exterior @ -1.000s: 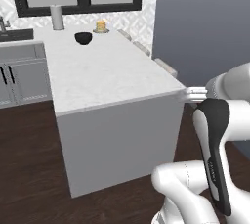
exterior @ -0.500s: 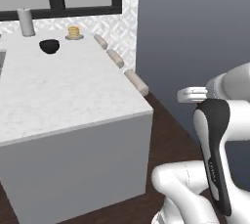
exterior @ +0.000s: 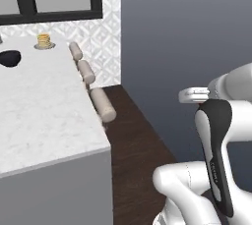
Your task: Take the strawberry from the fridge and place it on top of the pancake, located on the dining counter.
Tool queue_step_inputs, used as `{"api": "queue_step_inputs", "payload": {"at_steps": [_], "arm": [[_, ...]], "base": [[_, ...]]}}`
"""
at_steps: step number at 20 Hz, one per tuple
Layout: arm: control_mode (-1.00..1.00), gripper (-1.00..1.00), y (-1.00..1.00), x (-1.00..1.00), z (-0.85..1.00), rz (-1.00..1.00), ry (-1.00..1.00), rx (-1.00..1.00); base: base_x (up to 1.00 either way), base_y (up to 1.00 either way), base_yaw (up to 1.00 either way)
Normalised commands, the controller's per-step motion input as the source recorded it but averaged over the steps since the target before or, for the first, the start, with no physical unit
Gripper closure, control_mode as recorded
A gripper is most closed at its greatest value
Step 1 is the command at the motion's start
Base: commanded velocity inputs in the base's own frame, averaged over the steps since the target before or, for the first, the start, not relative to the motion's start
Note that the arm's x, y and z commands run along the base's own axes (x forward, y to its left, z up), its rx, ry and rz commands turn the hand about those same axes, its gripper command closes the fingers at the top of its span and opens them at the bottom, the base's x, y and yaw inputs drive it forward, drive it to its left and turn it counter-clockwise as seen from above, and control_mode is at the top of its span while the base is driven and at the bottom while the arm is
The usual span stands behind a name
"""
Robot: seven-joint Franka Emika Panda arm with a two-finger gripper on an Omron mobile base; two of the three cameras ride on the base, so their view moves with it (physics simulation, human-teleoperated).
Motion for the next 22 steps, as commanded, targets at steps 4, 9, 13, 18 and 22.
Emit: {"api": "queue_step_inputs", "payload": {"at_steps": [4,9,13,18,22], "arm": [[1.00,1.00,0.00,0.00,0.00,0.00,0.00,0.00],[1.00,1.00,0.00,0.00,0.00,0.00,0.00,0.00],[1.00,1.00,0.00,0.00,0.00,0.00,0.00,0.00],[1.00,1.00,0.00,0.00,0.00,0.00,0.00,0.00],[1.00,1.00,0.00,0.00,0.00,0.00,0.00,0.00]], "base": [[0.96,-0.97,0.11],[0.99,-0.71,0.32],[1.00,-0.47,0.39],[1.00,-0.53,0.38],[1.00,-0.72,0.38]]}}
